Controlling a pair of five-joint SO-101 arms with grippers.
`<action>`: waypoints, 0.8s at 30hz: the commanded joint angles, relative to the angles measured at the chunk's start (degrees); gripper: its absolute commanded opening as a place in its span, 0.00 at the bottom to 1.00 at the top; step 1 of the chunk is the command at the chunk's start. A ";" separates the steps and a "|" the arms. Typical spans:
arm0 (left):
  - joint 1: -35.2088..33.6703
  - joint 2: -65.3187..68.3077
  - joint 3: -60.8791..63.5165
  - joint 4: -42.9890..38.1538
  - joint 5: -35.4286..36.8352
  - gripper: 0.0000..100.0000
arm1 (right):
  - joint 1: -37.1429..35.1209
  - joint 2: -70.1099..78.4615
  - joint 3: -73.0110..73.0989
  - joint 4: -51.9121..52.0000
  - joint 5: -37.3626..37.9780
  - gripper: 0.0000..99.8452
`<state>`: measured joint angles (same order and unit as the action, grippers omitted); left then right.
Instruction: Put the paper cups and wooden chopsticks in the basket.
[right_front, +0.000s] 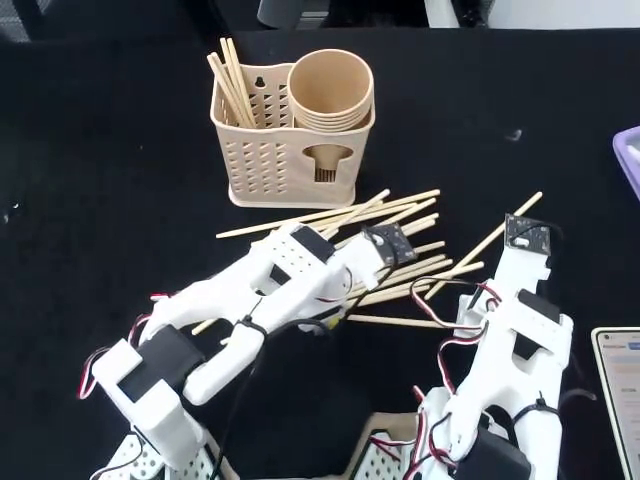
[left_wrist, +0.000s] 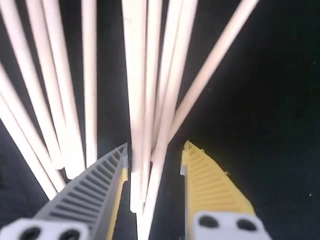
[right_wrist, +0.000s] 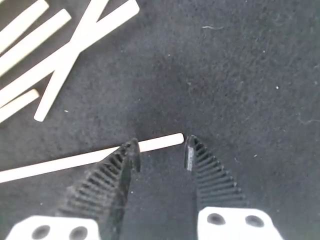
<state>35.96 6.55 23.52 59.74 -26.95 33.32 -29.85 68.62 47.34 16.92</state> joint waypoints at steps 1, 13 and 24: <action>1.98 -2.46 -2.33 -2.20 3.78 0.18 | 0.70 -0.75 -0.04 -0.70 0.35 0.16; 3.21 -2.37 -0.22 -2.90 6.68 0.11 | 0.70 -0.75 -0.04 -0.70 0.35 0.16; 2.51 -3.08 -3.30 5.19 6.51 0.03 | 0.70 -0.75 0.04 -0.70 0.35 0.16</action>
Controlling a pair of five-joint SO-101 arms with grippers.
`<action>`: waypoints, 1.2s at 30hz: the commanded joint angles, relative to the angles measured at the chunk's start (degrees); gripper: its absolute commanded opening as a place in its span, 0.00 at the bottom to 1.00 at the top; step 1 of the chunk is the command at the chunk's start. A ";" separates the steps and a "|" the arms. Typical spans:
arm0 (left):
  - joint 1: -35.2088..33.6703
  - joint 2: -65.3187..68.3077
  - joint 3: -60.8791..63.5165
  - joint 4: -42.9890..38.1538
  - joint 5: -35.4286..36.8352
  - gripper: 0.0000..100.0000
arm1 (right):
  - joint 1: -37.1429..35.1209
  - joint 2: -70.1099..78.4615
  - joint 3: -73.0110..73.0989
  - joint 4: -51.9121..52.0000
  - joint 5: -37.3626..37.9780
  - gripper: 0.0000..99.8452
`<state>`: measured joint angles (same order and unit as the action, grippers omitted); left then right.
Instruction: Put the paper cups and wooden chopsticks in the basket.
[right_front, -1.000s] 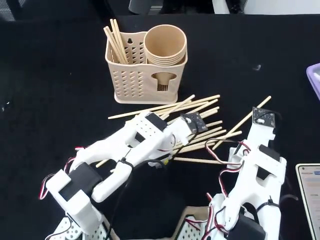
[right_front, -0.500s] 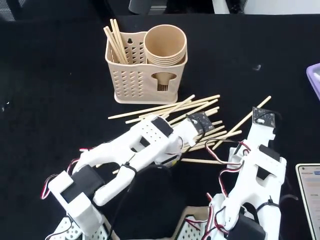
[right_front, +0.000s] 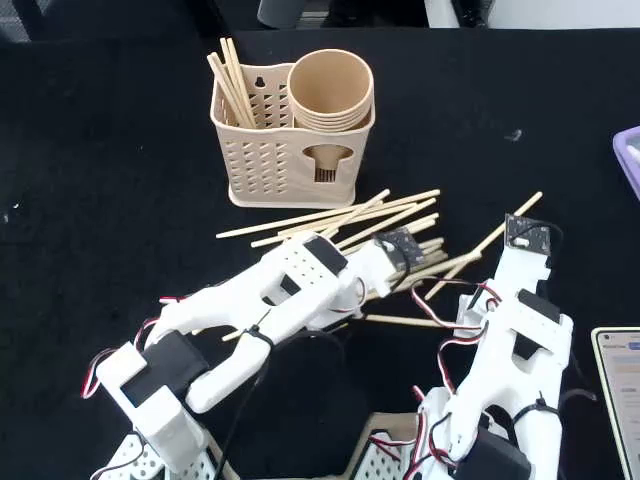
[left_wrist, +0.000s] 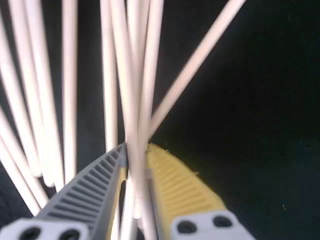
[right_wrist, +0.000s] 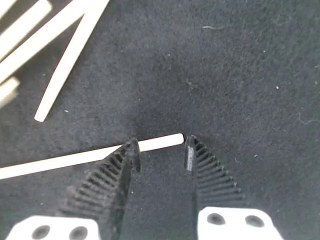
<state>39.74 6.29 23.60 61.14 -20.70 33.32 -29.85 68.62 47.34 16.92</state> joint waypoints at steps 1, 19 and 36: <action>-1.80 -2.81 -4.18 5.45 0.18 0.03 | 0.70 -0.75 0.04 -0.70 0.35 0.16; -11.21 -8.97 -13.41 25.14 -9.58 0.03 | -1.14 -0.75 0.04 -0.70 0.35 0.16; -11.30 -26.20 -17.54 35.16 -10.37 0.03 | -1.05 -0.75 0.04 -0.70 0.35 0.16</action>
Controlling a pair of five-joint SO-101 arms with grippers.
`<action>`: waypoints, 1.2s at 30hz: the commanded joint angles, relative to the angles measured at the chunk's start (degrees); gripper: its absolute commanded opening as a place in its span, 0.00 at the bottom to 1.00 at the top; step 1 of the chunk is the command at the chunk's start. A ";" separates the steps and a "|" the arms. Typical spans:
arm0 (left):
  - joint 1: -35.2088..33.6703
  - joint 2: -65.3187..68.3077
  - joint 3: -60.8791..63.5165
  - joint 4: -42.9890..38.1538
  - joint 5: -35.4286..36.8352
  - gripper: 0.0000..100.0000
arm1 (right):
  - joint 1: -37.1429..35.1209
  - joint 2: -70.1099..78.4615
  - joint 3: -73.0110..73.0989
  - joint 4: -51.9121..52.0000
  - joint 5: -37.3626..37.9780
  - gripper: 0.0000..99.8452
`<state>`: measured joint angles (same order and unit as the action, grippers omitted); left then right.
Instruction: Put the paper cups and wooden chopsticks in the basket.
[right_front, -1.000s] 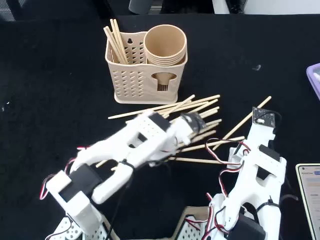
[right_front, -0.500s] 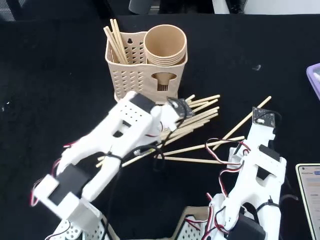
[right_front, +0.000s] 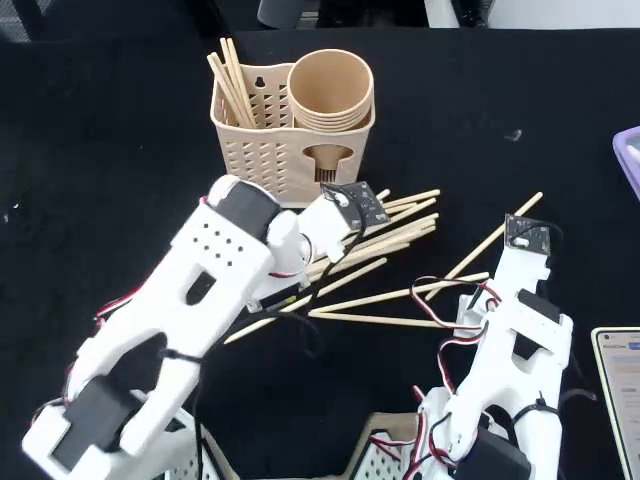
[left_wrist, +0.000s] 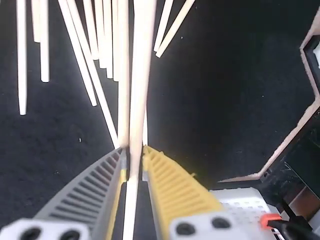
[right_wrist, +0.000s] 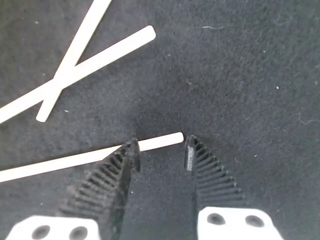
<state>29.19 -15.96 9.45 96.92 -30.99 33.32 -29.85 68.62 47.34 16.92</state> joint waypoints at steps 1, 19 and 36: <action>-0.75 -4.84 -3.91 -1.05 0.09 0.03 | -1.05 -0.75 0.04 -0.70 0.35 0.16; -12.44 -14.68 -20.88 -25.32 28.04 0.03 | -1.05 -0.75 0.04 -0.70 0.35 0.16; -18.51 -15.30 15.87 -93.10 39.12 0.03 | -1.05 -0.75 0.04 -1.14 0.35 0.16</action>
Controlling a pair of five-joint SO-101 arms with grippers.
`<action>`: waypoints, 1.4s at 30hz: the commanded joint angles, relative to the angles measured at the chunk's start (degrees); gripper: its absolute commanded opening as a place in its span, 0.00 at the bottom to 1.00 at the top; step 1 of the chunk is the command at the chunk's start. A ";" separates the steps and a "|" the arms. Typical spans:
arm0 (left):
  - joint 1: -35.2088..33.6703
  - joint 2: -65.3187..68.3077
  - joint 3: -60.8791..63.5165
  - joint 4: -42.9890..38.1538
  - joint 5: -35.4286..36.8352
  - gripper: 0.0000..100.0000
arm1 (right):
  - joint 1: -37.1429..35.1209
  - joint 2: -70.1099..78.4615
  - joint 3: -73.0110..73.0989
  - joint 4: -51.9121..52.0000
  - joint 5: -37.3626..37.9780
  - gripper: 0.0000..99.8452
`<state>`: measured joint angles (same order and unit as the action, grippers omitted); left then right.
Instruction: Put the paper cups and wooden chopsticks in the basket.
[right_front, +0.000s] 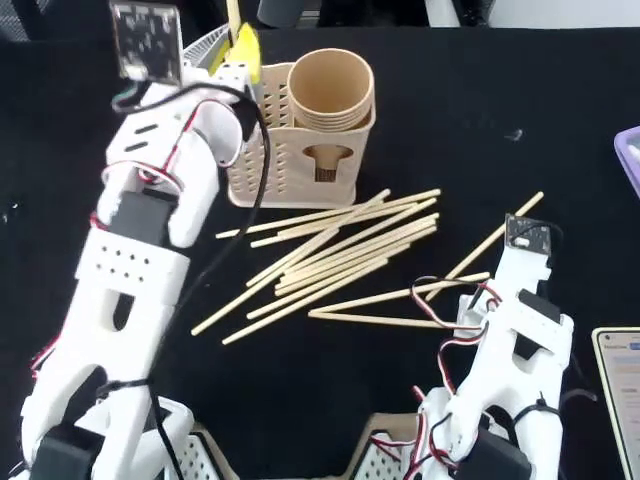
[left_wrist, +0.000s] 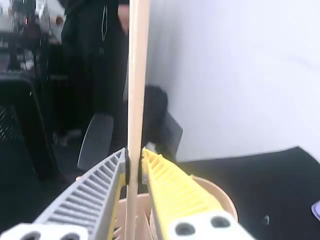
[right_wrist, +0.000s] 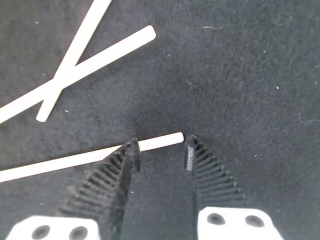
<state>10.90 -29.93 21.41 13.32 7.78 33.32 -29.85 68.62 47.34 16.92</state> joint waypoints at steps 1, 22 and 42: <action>-0.13 -1.32 5.85 -10.90 0.35 0.03 | -1.05 -0.75 0.13 -1.23 0.35 0.16; -2.77 10.64 14.55 -21.98 0.70 0.06 | -1.14 -0.75 0.57 -1.49 0.35 0.16; -5.76 -2.29 -0.13 15.82 0.70 0.14 | -1.14 -0.75 0.57 -1.49 0.18 0.17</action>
<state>7.21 -26.24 25.10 23.78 8.04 33.23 -29.85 69.05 46.64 16.92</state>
